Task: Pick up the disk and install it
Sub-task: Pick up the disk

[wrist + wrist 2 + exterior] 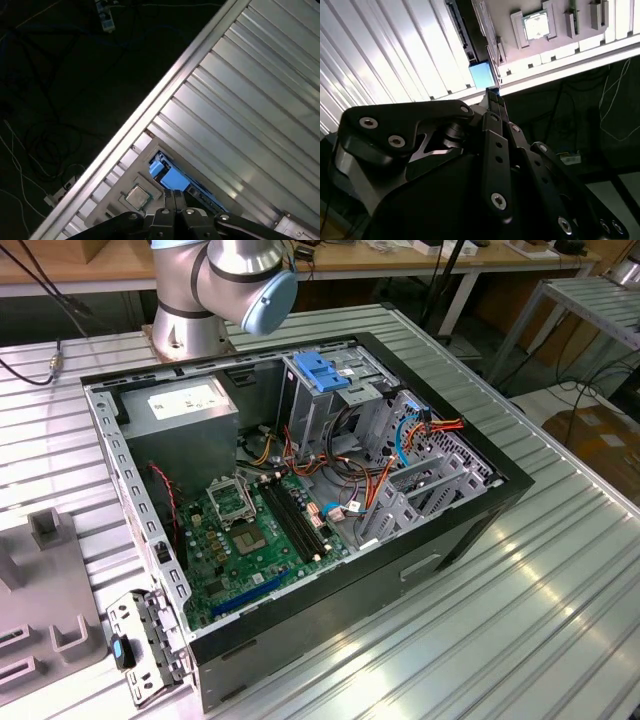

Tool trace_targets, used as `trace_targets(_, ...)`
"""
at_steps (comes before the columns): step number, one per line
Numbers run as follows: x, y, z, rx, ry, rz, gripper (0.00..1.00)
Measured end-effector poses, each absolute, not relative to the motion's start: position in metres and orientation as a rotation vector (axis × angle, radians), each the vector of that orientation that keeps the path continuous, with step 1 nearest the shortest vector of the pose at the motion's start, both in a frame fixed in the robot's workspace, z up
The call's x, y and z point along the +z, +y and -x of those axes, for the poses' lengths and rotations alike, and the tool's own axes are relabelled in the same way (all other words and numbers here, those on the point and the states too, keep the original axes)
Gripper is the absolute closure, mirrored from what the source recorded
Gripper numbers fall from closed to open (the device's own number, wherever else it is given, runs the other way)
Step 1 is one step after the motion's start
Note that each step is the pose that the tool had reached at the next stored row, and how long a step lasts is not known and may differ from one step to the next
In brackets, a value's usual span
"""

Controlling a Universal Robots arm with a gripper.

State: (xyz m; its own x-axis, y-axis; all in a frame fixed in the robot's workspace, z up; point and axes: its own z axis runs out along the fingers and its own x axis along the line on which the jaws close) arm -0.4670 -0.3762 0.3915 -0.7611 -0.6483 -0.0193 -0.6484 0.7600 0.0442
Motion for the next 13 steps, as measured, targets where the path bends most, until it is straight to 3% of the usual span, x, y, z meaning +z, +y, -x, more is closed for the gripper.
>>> trace_targets(13, 0.3877, -0.3762, 0.4655, 0.075, 2.777, 1.476, 0.89)
